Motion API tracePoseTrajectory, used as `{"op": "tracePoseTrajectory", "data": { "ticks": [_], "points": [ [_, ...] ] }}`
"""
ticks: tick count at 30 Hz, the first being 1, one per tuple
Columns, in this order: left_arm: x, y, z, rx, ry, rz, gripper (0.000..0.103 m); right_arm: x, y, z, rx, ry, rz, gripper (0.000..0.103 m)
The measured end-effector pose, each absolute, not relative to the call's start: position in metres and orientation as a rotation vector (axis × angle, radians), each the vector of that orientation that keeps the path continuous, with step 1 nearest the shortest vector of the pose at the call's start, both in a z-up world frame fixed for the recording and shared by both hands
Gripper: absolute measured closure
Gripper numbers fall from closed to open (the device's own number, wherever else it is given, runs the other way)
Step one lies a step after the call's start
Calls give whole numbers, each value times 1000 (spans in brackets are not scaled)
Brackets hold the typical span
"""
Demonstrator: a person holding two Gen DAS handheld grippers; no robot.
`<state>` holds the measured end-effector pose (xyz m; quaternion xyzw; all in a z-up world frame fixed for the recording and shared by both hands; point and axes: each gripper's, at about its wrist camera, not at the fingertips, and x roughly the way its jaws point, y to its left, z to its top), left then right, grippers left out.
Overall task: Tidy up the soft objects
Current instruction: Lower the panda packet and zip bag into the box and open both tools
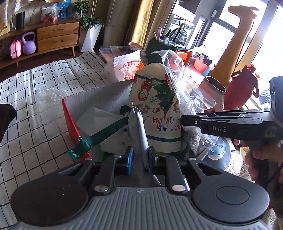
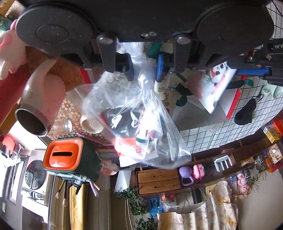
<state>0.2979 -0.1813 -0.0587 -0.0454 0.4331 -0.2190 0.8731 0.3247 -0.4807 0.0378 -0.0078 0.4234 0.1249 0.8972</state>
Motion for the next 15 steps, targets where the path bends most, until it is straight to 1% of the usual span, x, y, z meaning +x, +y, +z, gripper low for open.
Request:
{"op": "tracePoseTrajectory", "data": {
  "ticks": [10,15],
  "points": [
    [309,-180,-72,-87,908,-454,85,326,-461,10,-29,937,337,79],
    [307,-176,-76,-77,924,-435,85,318,-455,9,-30,946,364,74]
  ]
}}
